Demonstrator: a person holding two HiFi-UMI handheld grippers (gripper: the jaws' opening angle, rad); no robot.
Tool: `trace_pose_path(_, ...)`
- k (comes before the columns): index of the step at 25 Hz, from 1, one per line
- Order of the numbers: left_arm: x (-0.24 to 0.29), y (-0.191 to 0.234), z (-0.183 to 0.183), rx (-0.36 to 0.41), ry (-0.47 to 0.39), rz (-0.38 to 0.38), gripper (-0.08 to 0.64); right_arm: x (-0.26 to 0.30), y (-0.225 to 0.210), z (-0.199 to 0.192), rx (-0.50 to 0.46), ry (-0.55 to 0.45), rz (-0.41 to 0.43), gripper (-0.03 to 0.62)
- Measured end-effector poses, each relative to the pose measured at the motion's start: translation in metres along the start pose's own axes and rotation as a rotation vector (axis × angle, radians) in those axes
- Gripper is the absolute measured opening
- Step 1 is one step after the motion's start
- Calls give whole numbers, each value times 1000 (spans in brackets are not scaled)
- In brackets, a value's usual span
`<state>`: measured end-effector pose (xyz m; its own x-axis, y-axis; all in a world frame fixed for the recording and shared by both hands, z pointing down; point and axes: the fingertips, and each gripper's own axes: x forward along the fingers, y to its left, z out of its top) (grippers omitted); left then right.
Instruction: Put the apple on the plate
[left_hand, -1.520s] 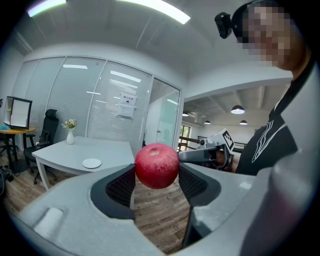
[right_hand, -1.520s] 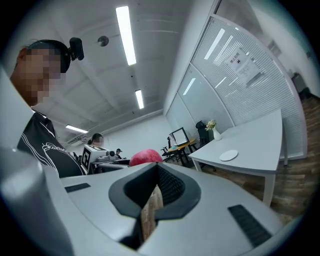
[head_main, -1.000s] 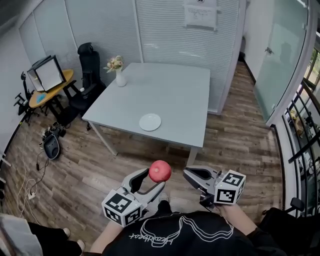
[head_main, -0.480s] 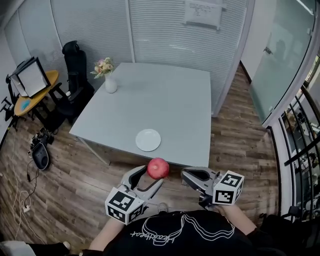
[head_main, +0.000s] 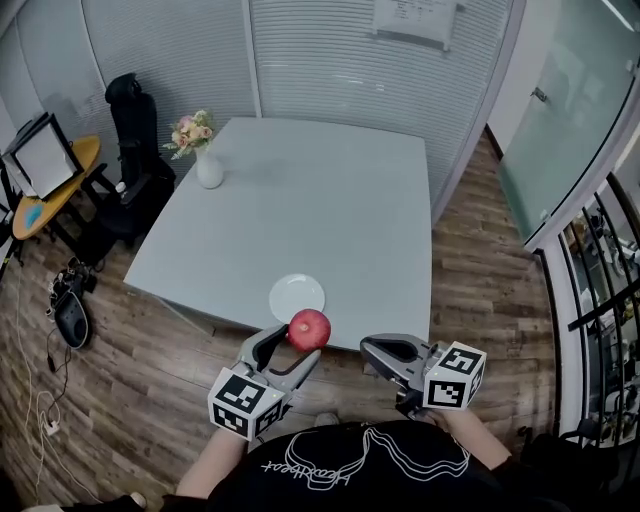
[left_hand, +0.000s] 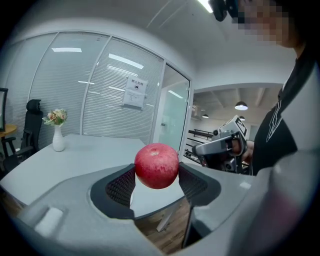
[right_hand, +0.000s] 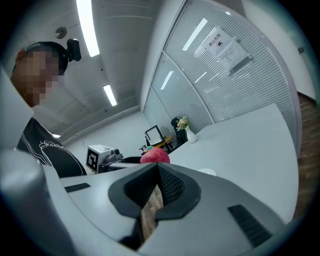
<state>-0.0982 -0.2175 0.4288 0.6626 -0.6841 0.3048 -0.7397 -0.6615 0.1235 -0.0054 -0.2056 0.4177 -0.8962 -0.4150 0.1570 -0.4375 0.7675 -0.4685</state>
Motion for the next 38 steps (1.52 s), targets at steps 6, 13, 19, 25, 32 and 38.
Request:
trace_pose_path(6,24,41,-5,-28,-9,31,277,16,-26,1,32,2,-16,9)
trace_pose_path(13,52,81,-26,-38,26,86,276,26,-46,-2,59,29,-53,9)
trace_pose_path(19,71,113,-49,-3,64,145,276,36,-58,-13,89,62,-68,9)
trace_pose_path(25,95,131,-78,7,112,163,276,38,-68,-17,111,66,-70,9)
trace_pose_path(32,114,145,-114,23,186,201,276,37,-75,-24,121,89,-91,9)
trace_pose_path(38,125,151,-129,31,217,214,276,38,-78,-22,136,72,-83,9)
